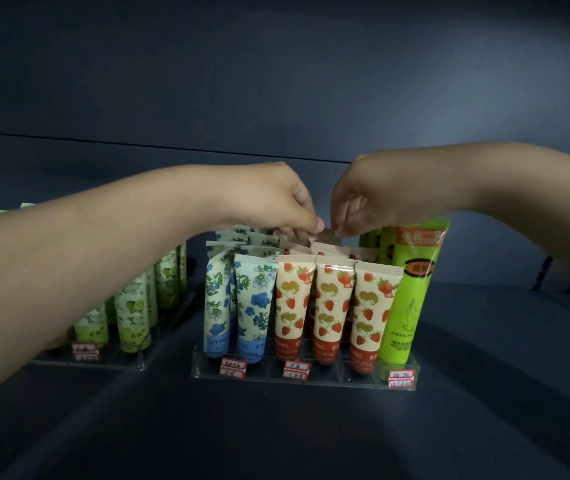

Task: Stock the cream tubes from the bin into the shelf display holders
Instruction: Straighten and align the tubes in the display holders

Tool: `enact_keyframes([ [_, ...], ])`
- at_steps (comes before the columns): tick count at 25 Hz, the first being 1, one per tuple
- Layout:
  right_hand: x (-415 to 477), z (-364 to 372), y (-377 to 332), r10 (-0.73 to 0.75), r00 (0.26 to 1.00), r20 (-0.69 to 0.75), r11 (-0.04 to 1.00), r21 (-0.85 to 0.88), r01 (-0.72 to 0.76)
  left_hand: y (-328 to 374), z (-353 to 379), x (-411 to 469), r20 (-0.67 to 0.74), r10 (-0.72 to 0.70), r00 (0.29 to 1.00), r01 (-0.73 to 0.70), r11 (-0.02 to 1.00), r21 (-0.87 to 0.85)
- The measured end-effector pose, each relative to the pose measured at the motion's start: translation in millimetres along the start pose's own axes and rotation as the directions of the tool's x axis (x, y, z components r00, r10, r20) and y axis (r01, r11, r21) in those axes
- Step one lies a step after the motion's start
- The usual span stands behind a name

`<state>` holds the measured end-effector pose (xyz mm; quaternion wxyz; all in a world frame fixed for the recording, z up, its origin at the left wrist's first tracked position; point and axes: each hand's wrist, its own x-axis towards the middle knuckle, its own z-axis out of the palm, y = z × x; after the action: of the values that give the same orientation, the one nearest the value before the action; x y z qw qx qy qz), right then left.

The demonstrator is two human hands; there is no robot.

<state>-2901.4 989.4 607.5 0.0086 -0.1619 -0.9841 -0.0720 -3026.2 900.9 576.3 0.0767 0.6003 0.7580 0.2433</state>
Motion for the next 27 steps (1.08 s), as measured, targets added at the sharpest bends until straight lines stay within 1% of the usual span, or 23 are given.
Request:
enact_keyframes([
  [2, 1.4, -2.2, -0.1, -0.017, 1.0, -0.02, 0.999, 0.029, 0.018, -3.9, -5.5, -2.8, -0.012, 0.007, 1.0, -0.006, 0.999, 0.037],
  [4, 3.7, -1.6, -1.5, -0.034, 0.999, 0.003, 0.999, 0.041, 0.033, -7.2, -9.6, -5.1, 0.005, 0.025, 1.0, -0.025, 0.996, 0.086],
  [8, 9.4, 4.9, -4.5, -0.029, 0.999, 0.045, 0.999, 0.027, 0.027, -10.3, -9.7, -3.6, 0.045, 0.073, 0.996, -0.079, 0.989, 0.127],
  [13, 12.7, 11.6, -8.3, -0.036, 0.999, 0.028, 0.999, 0.005, 0.035, -11.7, -6.8, 0.6, 0.042, 0.112, 0.993, -0.117, 0.978, 0.175],
  [18, 14.7, 12.1, -9.8, -0.047, 0.999, -0.007, 0.999, -0.005, 0.047, -13.9, -7.5, 0.3, 0.036, 0.107, 0.994, -0.113, 0.974, 0.199],
  [22, 15.7, 11.9, -10.6, -0.057, 0.998, -0.005, 0.998, -0.011, 0.056, -16.8, -9.2, 0.4, 0.036, 0.097, 0.995, -0.102, 0.974, 0.203],
  [27, 15.5, 12.4, -11.8, -0.07, 0.997, -0.015, 0.997, -0.041, 0.069, -17.2, -8.6, 1.5, 0.02, 0.09, 0.996, -0.092, 0.961, 0.261],
])
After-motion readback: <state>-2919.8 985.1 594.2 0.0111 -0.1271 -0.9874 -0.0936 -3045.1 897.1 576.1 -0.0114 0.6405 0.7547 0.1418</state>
